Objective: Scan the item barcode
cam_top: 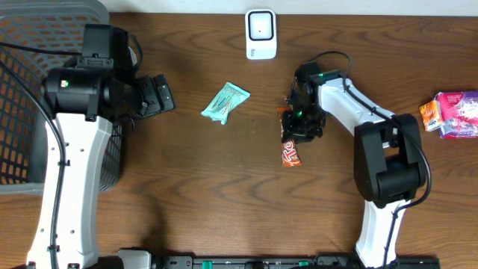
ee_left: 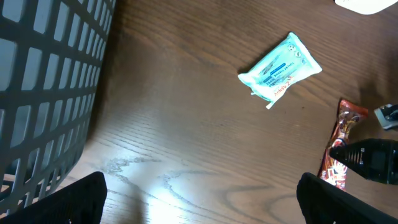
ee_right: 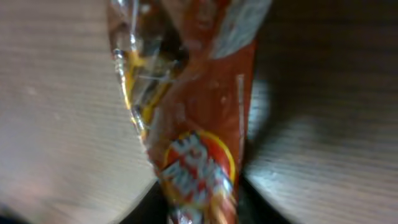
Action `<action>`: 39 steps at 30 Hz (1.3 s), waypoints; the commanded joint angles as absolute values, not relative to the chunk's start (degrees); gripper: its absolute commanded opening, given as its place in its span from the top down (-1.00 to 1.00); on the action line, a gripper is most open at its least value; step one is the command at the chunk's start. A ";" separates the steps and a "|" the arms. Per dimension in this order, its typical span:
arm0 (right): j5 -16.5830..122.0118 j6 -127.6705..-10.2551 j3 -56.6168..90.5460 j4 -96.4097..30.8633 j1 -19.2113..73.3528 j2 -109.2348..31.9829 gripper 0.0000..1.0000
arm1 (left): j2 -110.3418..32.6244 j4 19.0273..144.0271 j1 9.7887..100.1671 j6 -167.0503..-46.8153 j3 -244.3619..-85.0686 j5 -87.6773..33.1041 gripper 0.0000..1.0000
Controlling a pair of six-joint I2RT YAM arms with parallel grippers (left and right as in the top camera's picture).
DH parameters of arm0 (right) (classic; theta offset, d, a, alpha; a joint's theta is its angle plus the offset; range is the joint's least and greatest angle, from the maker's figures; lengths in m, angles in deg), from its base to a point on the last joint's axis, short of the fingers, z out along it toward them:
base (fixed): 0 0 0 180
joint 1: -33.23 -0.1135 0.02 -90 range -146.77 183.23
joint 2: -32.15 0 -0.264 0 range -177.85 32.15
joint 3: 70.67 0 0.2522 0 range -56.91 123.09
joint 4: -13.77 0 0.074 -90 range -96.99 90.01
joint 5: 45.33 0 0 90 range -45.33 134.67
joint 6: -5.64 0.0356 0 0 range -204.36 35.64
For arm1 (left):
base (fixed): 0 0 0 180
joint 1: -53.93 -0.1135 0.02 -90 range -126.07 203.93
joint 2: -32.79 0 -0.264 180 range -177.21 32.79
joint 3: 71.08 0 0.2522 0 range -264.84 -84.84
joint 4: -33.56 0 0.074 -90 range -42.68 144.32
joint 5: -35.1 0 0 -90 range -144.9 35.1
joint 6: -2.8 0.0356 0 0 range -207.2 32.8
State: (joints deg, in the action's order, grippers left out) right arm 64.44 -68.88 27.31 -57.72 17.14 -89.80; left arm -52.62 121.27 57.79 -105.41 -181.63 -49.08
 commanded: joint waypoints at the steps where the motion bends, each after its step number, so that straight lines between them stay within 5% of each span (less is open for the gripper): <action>1: 64.51 -68.11 27.27 -57.09 16.72 -92.89 0.95 | -52.44 121.49 57.59 -105.92 -181.70 -49.62 -0.95; 13: 84.61 -68.02 37.94 -49.70 20.17 -92.95 0.98 | -52.44 121.47 57.59 -105.92 -181.70 -49.62 -0.96; 21: 85.95 -51.59 43.66 -24.78 20.70 -92.95 0.98 | -52.44 121.47 57.59 -105.92 -181.70 -49.62 -0.96; 39: 63.24 -30.52 43.66 9.47 20.00 -98.07 0.98 | -52.44 121.49 57.59 -105.92 -181.70 -49.62 -0.96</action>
State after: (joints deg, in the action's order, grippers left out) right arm 68.05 -34.80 42.88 8.15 20.46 -95.66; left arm -52.62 121.25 57.76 -105.41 -181.63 -49.10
